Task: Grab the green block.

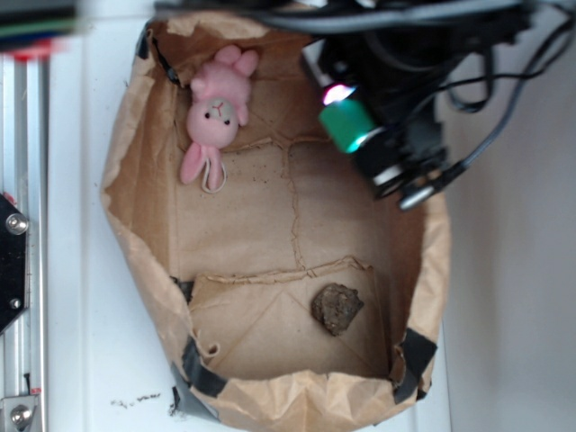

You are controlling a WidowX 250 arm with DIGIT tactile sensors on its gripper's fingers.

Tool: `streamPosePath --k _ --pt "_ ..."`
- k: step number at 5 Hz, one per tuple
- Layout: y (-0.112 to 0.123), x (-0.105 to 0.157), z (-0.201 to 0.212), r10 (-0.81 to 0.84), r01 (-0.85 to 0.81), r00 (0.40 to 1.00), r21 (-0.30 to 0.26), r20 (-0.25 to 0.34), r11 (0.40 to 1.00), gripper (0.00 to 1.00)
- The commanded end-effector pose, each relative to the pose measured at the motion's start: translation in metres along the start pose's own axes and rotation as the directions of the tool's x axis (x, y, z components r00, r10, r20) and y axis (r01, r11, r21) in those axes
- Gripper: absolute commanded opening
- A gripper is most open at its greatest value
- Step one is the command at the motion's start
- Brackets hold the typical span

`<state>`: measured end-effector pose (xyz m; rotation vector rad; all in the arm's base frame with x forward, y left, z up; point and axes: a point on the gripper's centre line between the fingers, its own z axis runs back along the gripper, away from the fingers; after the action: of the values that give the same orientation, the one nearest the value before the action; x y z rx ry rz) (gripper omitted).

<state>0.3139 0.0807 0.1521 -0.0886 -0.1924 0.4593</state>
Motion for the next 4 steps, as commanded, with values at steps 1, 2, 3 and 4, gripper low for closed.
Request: streamPosePath --k 1,2,3,4 --pt "0.011 -0.014 0.048 -0.054 0.06 0.992 -0.05 0.111 0.997 0.0" --pt "0.007 -0.019 0.06 -0.08 0.084 0.993 -0.033 0.086 0.996 0.0" --pt "0.008 -0.033 0.071 -0.13 0.133 0.989 -0.036 0.077 0.991 0.0" --pt "0.008 -0.048 0.074 -0.153 0.158 0.985 -0.06 0.084 0.986 0.0"
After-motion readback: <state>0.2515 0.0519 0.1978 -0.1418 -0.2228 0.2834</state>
